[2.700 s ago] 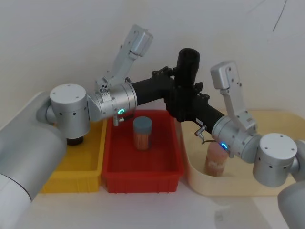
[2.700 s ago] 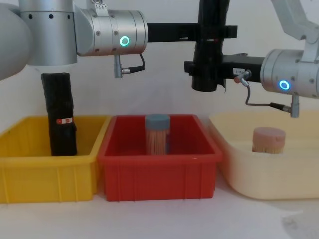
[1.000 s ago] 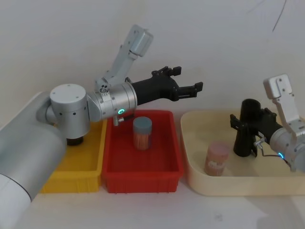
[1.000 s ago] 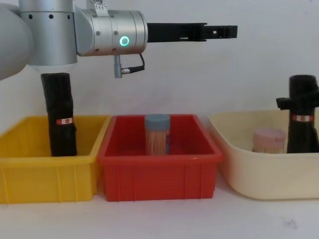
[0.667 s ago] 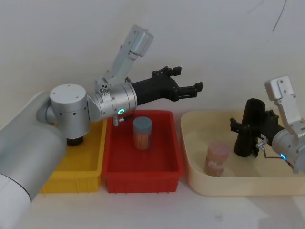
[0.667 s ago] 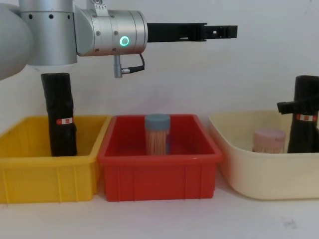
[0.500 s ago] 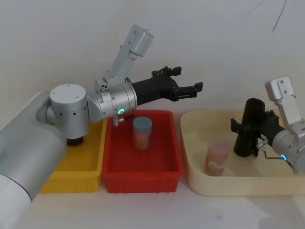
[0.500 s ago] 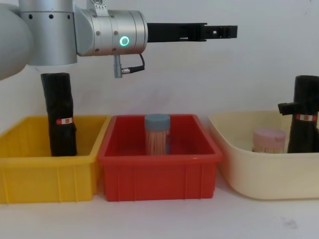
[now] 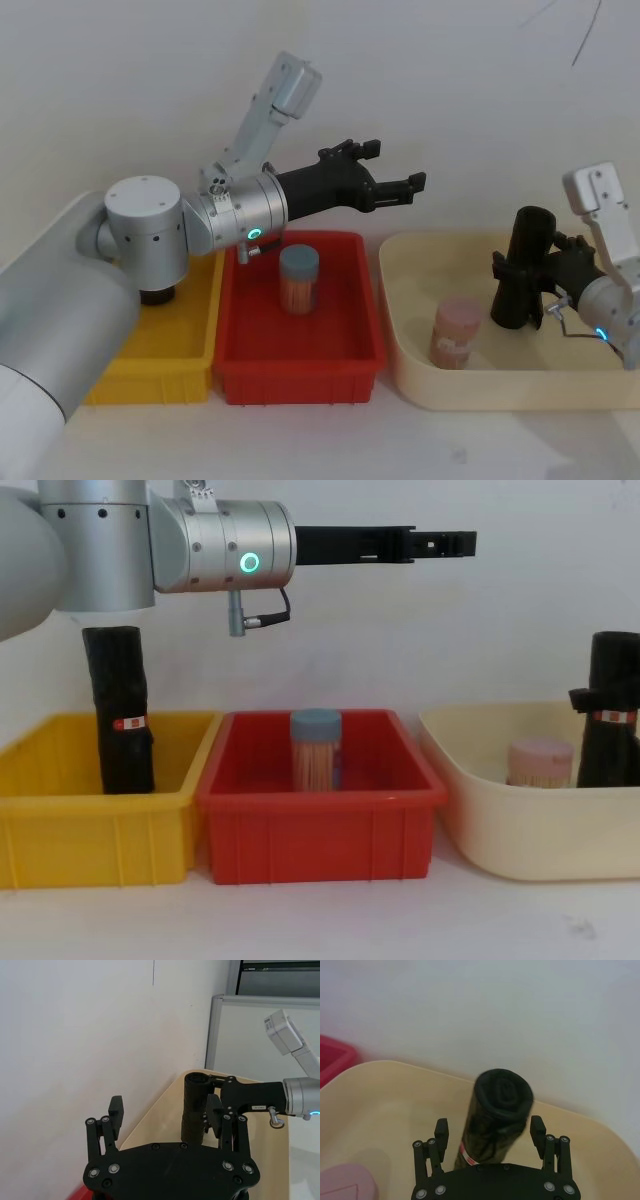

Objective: Pick up the garbage bag with the one hand and transfer it to the other hand.

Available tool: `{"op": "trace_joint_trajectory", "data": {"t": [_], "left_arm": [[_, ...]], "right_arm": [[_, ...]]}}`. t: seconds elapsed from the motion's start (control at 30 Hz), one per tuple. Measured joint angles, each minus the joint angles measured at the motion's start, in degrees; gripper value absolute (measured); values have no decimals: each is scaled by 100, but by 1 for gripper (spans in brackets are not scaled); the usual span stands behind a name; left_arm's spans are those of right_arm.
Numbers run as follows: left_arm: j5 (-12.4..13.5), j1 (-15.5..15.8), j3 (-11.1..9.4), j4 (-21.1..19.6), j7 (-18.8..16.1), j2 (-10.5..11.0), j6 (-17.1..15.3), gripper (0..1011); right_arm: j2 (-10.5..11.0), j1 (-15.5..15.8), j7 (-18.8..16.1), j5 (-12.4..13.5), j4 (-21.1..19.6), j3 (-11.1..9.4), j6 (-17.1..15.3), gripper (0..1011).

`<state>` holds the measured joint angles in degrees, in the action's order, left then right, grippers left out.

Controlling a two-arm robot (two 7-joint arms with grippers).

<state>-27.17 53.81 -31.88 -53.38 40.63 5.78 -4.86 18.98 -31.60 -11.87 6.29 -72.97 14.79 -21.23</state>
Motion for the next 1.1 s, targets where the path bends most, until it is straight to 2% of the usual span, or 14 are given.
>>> {"op": "trace_joint_trajectory", "data": {"t": [0.13,0.43,0.77,1.1], "left_arm": [[0,0,0,0,0,0,0,1002],[0,0,0,0,0,0,0,1002],[0,0,0,0,0,0,0,1002],[0,0,0,0,0,0,0,1001]], "right_arm": [[11,133,136,-23,-196,-76,-131,1004],[66,627,558,-80,-905,-373,-596,1004],[98,881,756,-104,-1261,-533,-833,1004],[113,998,847,-115,-1428,-599,-943,1004]]}}
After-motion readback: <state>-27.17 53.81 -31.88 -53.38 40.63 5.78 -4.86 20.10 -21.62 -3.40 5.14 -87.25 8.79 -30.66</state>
